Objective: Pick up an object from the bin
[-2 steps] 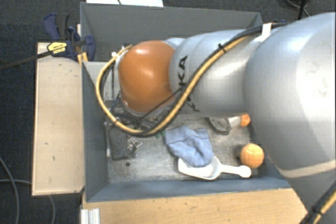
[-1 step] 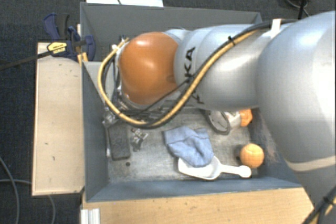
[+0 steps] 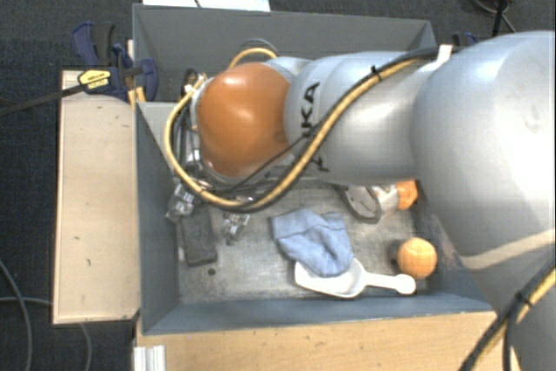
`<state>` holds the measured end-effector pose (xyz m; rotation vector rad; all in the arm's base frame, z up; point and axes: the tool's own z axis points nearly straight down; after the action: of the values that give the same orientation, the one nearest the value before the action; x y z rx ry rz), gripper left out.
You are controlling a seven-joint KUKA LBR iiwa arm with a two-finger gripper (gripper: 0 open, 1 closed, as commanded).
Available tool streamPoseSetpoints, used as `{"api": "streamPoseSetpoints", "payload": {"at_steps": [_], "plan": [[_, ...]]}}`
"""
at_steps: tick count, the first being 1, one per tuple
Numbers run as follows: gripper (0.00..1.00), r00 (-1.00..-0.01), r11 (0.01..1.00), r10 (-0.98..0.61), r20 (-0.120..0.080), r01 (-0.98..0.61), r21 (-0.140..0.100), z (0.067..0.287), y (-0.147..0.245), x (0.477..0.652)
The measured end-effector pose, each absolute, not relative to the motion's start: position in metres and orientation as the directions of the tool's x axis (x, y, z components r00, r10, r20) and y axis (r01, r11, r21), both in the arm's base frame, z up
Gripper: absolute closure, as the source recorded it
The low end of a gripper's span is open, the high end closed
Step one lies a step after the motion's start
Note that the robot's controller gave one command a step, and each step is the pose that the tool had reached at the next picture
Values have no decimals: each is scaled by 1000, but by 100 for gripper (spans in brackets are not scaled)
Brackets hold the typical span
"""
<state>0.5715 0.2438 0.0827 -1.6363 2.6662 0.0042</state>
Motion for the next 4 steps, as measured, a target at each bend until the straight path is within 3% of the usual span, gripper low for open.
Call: {"api": "streamPoseSetpoints", "payload": {"at_steps": [1, 3, 4], "plan": [[100, -263, 263, -965, -19, -965, -18, 80, 258, 561], [100, -272, 272, -962, -9, -962, -5, 85, 260, 563], [100, -278, 278, -961, -7, -961, -5, 133, 259, 562]]}}
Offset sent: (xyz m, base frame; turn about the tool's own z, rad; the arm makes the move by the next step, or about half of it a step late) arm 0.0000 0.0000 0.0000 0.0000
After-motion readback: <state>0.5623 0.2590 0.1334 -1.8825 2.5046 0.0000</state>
